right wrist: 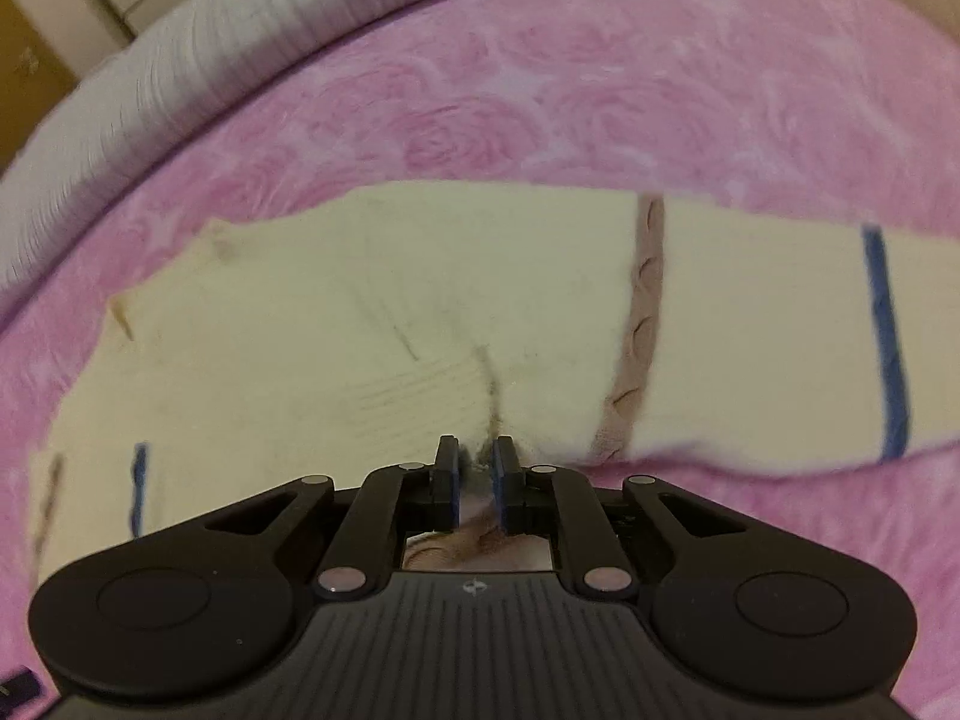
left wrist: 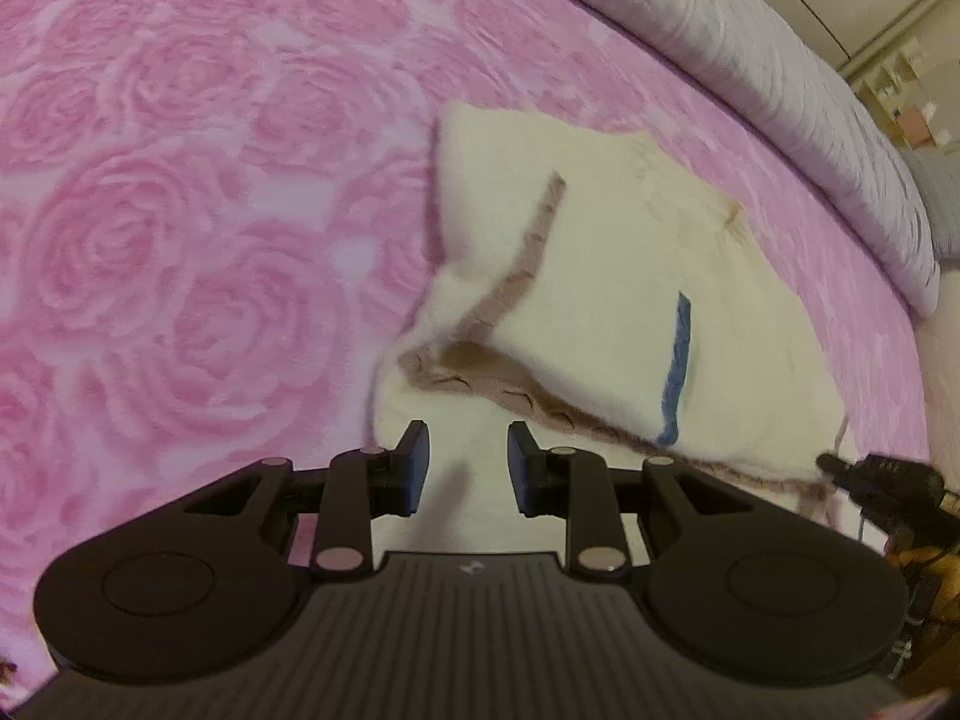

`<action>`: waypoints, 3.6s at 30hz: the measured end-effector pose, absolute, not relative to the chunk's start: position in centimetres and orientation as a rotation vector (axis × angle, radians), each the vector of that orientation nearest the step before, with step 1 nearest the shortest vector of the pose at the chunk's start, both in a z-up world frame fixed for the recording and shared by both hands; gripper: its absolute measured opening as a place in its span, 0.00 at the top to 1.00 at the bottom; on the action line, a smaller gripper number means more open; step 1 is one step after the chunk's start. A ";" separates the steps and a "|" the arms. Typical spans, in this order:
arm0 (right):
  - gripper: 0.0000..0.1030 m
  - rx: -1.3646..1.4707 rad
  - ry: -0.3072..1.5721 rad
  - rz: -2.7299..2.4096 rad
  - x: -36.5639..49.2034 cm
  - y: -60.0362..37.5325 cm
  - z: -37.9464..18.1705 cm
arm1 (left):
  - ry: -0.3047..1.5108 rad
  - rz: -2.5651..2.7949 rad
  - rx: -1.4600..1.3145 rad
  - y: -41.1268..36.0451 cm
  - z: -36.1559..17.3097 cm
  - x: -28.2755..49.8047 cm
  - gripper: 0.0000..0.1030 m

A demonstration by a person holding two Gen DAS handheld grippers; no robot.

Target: Fold clothes

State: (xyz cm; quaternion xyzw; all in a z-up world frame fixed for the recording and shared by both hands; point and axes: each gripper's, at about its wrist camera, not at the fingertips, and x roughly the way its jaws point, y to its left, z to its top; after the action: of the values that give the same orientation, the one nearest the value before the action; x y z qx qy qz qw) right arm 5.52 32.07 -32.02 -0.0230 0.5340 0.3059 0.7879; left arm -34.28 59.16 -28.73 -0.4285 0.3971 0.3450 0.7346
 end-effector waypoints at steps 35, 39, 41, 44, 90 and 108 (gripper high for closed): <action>0.58 0.326 1.307 0.625 8.2 28.7 -34.1 | 1.029 0.801 -0.558 60.2 -30.2 -29.2 0.77; 0.64 0.331 1.357 0.603 8.4 30.3 -36.2 | 1.098 0.774 -0.393 59.9 -32.0 -27.9 0.77; 0.85 0.334 1.334 0.601 8.3 30.8 -36.3 | 1.091 0.753 -0.363 59.9 -32.4 -27.4 0.88; 0.90 0.272 1.131 0.712 7.7 32.0 -33.3 | 1.071 0.787 -0.341 59.6 -32.4 -27.6 0.90; 0.90 0.203 0.739 0.573 15.0 12.9 -24.5 | 1.008 0.729 -0.668 49.5 -26.5 -22.8 0.76; 0.38 -0.174 1.332 0.438 7.7 16.8 -30.6 | 0.871 0.579 -1.018 49.8 -29.6 -23.6 0.71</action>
State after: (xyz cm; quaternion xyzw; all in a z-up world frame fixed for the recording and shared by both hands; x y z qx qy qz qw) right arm 7.69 16.84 -30.59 -0.0800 0.6121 0.2013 0.7605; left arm -23.61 49.80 -29.60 -0.4651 0.3978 0.2646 0.7453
